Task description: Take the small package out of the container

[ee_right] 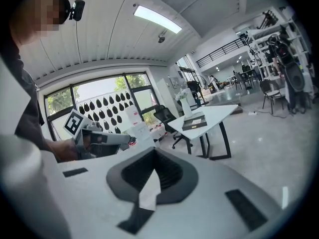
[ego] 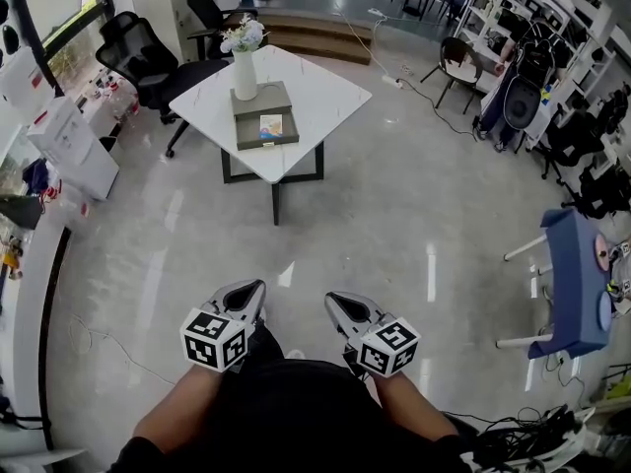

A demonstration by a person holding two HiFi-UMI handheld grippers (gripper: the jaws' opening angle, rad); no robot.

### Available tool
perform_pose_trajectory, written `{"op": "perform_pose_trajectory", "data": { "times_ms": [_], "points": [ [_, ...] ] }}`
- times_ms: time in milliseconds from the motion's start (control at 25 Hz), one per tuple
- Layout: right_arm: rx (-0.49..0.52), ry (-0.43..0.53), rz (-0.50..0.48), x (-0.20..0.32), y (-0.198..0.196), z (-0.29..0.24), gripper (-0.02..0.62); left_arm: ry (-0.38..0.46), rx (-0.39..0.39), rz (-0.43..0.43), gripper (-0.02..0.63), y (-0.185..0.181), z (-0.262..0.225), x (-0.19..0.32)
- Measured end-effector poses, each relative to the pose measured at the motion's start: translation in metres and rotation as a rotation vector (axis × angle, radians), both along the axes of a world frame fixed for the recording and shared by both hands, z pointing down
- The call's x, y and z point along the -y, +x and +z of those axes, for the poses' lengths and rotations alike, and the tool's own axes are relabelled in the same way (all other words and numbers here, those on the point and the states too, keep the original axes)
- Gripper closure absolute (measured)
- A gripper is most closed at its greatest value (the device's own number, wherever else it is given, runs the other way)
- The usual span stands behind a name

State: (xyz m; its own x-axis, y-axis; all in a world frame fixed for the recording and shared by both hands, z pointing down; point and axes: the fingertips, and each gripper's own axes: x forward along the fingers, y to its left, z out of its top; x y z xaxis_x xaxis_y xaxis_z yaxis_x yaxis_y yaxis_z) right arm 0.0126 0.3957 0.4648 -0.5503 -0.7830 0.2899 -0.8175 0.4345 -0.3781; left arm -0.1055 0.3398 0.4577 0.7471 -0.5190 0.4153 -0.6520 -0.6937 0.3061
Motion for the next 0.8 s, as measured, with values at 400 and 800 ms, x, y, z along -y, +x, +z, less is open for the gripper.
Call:
{"op": "perform_pose_trajectory", "data": {
  "times_ms": [400,800],
  "points": [
    [-0.003,-0.036,0.008,0.040,0.006,0.016,0.595,-0.026,0.003,-0.001,0.604,0.006,0.015,0.044],
    [-0.011,-0.109,0.019,0.136,0.013,0.037,0.595,-0.044,0.012,0.004,0.604,0.010,0.030,0.145]
  ]
}}
